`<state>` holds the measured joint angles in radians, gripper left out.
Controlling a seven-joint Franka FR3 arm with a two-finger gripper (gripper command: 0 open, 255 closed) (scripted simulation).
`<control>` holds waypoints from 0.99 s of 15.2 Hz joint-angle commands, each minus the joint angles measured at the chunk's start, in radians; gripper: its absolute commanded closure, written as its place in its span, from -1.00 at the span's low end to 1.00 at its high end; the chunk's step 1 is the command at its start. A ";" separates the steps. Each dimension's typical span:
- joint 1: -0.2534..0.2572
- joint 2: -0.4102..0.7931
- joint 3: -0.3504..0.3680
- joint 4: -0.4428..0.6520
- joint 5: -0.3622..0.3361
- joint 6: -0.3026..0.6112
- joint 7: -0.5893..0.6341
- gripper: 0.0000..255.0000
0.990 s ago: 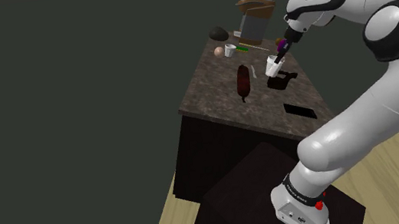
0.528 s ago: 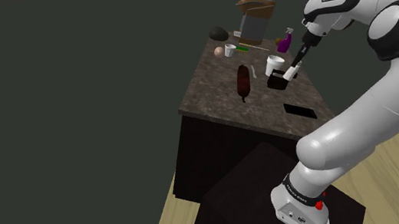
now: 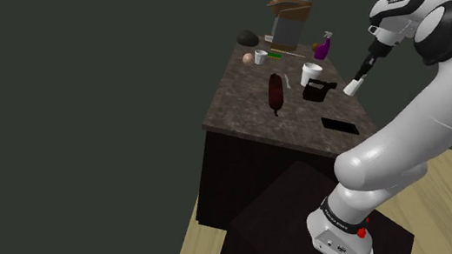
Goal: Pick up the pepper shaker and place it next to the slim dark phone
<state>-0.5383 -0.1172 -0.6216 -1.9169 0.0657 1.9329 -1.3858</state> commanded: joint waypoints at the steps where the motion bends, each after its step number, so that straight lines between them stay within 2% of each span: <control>1: -0.019 0.027 -0.033 0.026 0.020 -0.009 -0.060 1.00; 9: -0.128 0.201 -0.156 0.193 0.157 -0.084 -0.316 1.00; 12: -0.197 0.291 -0.184 0.281 0.229 -0.127 -0.414 1.00; 15: -0.287 0.391 -0.196 0.385 0.305 -0.180 -0.504 1.00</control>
<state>-0.7966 0.2468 -0.8127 -1.5636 0.3496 1.7725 -1.8596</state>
